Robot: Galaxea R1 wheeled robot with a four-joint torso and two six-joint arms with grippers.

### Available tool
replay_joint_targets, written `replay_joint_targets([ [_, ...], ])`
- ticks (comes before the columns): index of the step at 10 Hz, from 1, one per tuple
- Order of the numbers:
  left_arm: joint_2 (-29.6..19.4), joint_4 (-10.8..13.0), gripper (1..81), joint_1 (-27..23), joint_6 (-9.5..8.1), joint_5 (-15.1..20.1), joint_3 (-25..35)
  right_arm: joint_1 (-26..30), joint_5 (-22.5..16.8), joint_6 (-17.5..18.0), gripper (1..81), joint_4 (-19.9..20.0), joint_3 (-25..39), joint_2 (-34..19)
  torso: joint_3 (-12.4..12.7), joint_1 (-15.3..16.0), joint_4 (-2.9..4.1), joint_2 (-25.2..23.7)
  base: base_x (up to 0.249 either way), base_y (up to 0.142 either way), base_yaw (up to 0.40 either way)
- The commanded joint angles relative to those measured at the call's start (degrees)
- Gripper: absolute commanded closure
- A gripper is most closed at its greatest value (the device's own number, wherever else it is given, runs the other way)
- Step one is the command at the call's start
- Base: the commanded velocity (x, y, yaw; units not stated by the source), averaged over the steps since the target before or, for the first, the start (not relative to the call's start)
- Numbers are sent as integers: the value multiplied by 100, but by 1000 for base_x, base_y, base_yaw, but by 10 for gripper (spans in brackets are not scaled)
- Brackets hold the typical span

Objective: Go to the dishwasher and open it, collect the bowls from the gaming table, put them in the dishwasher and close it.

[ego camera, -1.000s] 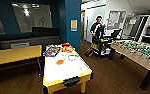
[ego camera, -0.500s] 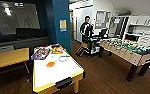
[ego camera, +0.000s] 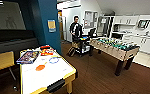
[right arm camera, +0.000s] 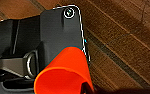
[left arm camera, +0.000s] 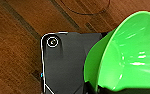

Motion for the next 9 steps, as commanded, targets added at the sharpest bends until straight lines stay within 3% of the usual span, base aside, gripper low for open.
replay_joint_targets([
  [1, -90, 42, 811, -249, 4, 187, 59, 191, -266, -4, 811, -43, -63, -125, 0, 0, 0, 0, 0, 0, -302],
  [9, -72, 51, 811, -249, 4, 187, 51, 182, -266, -4, 811, -34, -63, -125, 0, 0, 0, 0, 0, 0, -302],
])
